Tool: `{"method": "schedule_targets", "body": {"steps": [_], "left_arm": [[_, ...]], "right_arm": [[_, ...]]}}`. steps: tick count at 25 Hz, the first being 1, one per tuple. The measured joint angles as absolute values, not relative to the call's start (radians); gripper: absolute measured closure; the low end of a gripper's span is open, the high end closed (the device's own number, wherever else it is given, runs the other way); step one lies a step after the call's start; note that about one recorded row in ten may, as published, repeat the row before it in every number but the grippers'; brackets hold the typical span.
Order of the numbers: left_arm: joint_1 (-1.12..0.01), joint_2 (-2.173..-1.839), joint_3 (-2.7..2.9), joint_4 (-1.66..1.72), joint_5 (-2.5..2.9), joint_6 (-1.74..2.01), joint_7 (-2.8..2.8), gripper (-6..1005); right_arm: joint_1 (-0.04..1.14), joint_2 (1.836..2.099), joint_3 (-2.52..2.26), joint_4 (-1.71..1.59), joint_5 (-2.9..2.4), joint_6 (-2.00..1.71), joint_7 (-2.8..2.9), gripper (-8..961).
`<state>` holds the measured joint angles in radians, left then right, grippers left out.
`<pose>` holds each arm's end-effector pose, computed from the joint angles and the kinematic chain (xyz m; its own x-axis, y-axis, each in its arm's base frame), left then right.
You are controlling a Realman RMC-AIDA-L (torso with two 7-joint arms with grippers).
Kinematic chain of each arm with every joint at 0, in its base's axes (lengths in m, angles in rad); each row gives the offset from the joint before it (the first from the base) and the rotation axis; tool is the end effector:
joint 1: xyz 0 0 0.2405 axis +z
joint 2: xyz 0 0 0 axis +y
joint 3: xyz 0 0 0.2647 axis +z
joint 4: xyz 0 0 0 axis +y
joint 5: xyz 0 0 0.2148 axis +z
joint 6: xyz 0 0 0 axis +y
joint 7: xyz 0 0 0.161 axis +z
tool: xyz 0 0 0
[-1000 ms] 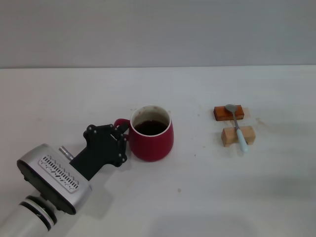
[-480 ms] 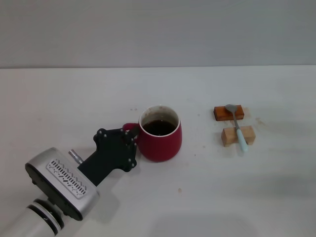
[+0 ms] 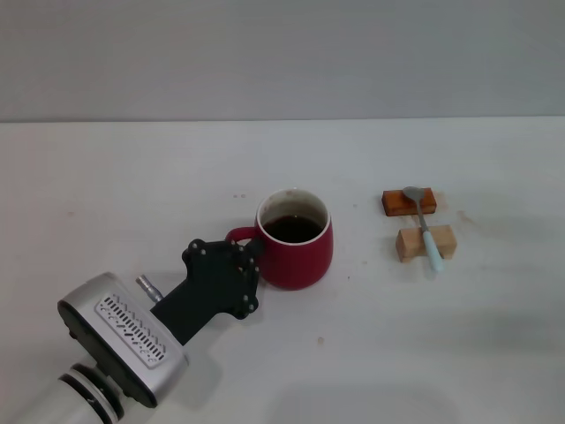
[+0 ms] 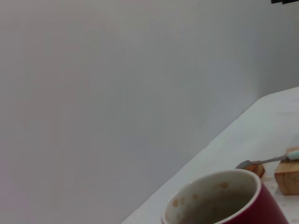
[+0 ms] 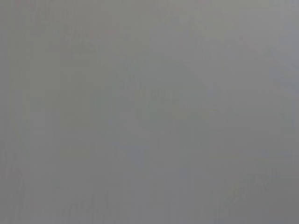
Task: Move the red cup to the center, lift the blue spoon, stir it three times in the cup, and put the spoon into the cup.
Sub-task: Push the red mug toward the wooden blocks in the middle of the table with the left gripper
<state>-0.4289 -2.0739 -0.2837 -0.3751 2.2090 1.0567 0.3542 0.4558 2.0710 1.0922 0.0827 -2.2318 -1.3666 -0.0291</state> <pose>-0.2737 0.3011 -0.1326 0.9281 -0.1851 0.3229 0.1593 -0.5866 -0.7941 0.3500 0.3510 0.0488 0.7915 0.2498 -0.5577 -0.6022 0.1638 -0.7814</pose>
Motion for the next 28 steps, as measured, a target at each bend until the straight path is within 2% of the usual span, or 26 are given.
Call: {"method": "schedule_targets", "body": {"steps": [15, 28], "left_arm": [[-0.434, -2.077, -0.234, -0.405, 2.208, 1.048, 0.346, 997], [-0.37, -2.064, -0.345, -0.352, 2.202, 1.11, 0.273, 998]], "right_arm": [[0.456, 2.071, 1.092, 0.085, -2.232, -1.367, -0.029, 229], [0.455, 2.072, 1.092, 0.087, -2.232, -1.367, -0.029, 230]]}}
